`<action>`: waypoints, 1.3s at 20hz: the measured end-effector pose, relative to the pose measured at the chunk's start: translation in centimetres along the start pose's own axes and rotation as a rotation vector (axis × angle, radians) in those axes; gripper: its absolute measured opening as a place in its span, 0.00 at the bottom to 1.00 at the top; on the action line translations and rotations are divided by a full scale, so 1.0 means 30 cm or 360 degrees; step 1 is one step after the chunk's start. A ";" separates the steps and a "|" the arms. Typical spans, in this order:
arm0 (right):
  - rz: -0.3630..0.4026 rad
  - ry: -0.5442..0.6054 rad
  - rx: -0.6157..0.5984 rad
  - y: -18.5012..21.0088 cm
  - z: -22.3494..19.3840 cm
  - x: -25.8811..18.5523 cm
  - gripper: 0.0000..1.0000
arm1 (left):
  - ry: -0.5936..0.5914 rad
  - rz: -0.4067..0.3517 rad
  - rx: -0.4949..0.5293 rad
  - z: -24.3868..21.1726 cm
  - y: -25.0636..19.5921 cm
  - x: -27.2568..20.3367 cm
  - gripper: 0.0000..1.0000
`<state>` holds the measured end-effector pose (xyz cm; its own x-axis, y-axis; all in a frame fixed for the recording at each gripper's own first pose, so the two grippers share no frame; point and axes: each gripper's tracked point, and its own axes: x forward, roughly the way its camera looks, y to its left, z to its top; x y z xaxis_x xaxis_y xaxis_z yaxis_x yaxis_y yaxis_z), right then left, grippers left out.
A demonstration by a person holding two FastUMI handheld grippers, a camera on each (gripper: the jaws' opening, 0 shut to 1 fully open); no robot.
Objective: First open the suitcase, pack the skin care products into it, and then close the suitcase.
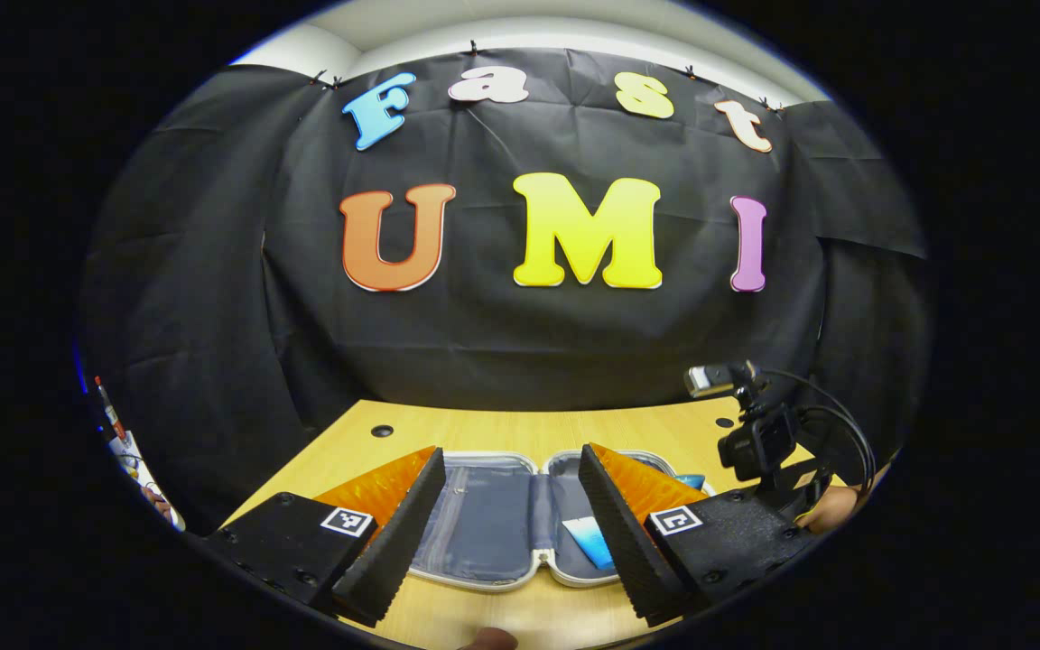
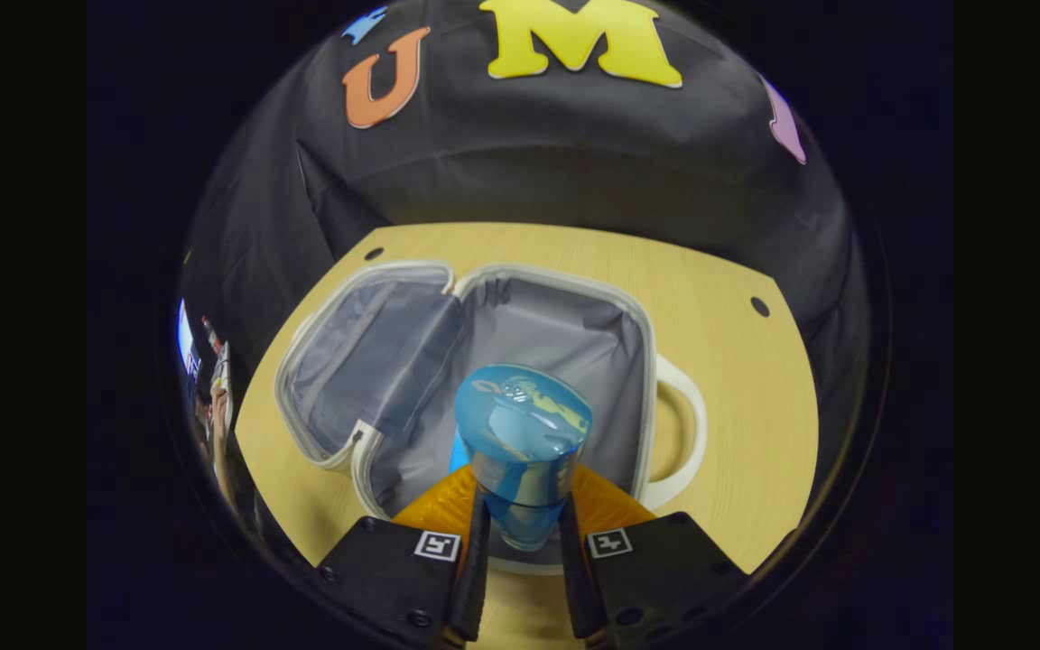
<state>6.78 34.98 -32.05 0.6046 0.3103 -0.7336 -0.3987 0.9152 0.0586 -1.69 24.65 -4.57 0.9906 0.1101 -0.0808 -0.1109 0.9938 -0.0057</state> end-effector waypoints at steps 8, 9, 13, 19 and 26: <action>-0.0098 0.0189 0.0135 -0.012 -0.069 0.095 0.34 | 0.0048 -0.0010 -0.0001 -0.057 0.102 0.021 0.95; -0.0114 0.0167 0.0153 -0.013 -0.056 0.111 0.34 | 0.0060 -0.0004 -0.0008 -0.065 0.122 0.022 0.95; -0.0144 0.0156 0.0112 -0.017 -0.031 0.149 0.31 | 0.0113 0.0051 -0.0068 -0.098 0.185 0.043 0.95; -0.0218 0.0231 0.0147 -0.053 -0.054 0.221 0.34 | 0.0185 0.0142 -0.0156 -0.159 0.270 0.056 0.96; -0.0224 0.0247 0.0143 -0.062 -0.057 0.237 0.37 | 0.0248 0.0201 -0.0303 -0.222 0.368 0.057 0.96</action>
<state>10.63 35.06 -38.52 0.5335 0.1412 -0.8339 -0.2508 0.9680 0.0035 -1.75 35.71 -11.41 0.9455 0.2145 -0.2450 -0.2601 0.9501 -0.1722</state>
